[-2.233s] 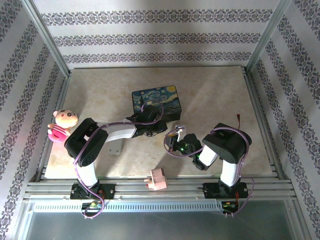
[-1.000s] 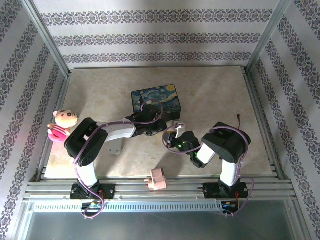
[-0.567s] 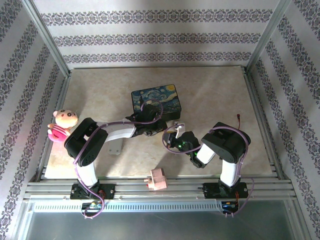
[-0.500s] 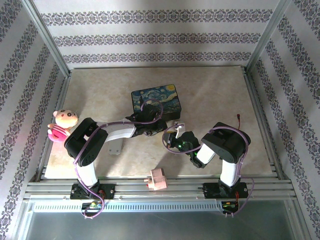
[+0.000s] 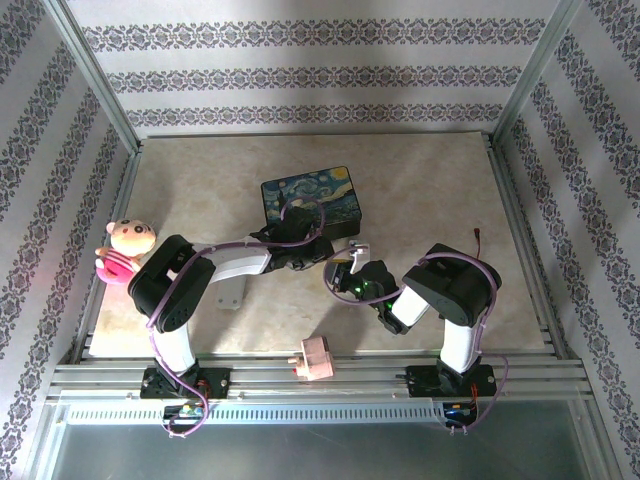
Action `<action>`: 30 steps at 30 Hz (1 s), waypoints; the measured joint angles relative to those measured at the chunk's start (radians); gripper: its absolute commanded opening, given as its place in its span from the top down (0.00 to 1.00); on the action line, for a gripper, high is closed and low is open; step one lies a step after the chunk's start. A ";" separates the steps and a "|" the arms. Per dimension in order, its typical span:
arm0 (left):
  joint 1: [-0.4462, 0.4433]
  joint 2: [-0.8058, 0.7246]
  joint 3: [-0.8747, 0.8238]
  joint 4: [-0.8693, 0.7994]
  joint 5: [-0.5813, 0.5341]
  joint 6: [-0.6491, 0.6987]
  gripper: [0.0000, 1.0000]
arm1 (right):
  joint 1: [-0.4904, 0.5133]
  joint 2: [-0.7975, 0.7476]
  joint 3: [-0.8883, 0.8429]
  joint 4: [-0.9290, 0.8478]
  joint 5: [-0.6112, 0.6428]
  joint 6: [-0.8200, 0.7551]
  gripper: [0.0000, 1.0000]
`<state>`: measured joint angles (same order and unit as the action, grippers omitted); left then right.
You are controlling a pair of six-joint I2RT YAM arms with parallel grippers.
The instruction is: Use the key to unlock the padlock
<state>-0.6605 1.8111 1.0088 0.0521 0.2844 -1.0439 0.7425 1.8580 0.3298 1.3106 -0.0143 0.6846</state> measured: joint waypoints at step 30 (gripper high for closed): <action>0.003 0.000 -0.019 0.040 0.003 -0.013 0.80 | 0.000 -0.130 -0.103 0.030 -0.055 0.127 0.84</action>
<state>-0.6579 1.8111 0.9897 0.0917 0.2871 -1.0569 0.7422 1.7275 0.2264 1.3403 -0.0689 0.8116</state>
